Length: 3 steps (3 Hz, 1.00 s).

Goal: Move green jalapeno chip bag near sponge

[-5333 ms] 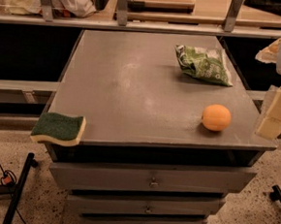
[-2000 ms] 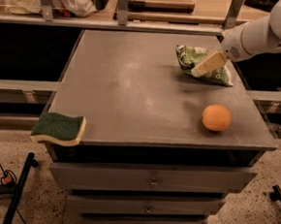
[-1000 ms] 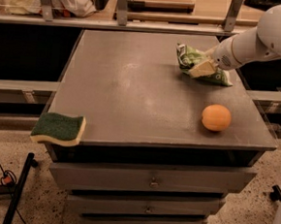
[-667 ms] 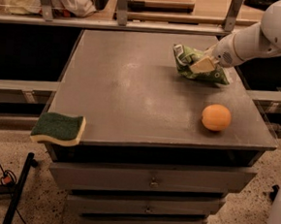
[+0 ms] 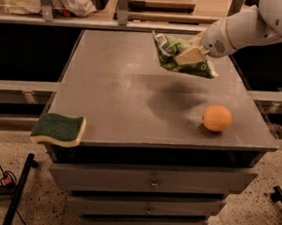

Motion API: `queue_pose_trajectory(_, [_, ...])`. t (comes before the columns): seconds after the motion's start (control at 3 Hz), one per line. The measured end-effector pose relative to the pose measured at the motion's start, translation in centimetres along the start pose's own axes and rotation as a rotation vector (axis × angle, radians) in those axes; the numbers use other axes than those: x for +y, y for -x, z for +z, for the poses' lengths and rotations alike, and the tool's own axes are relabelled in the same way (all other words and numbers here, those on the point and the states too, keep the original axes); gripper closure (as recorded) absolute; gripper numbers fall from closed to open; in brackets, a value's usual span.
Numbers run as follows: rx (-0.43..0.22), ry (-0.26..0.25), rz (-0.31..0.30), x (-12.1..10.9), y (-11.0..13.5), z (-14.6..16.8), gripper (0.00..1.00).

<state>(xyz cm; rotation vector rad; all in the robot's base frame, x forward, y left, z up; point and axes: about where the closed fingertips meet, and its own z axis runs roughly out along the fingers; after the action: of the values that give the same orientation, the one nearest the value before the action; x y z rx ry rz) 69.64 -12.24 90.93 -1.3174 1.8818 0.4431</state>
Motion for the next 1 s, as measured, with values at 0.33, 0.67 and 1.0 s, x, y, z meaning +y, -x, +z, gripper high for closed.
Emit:
queue_pose_trajectory(0.33, [-0.042, 0.096, -0.077, 5.3, 3.4, 1.0, 1.0])
queue_pose_trajectory(0.67, [-0.052, 0.22, -0.147, 11.2, 5.7, 3.5, 1.0])
queue_pose_trajectory(1.0, [-0.032, 0.306, -0.196, 15.1, 6.8, 6.0, 1.0])
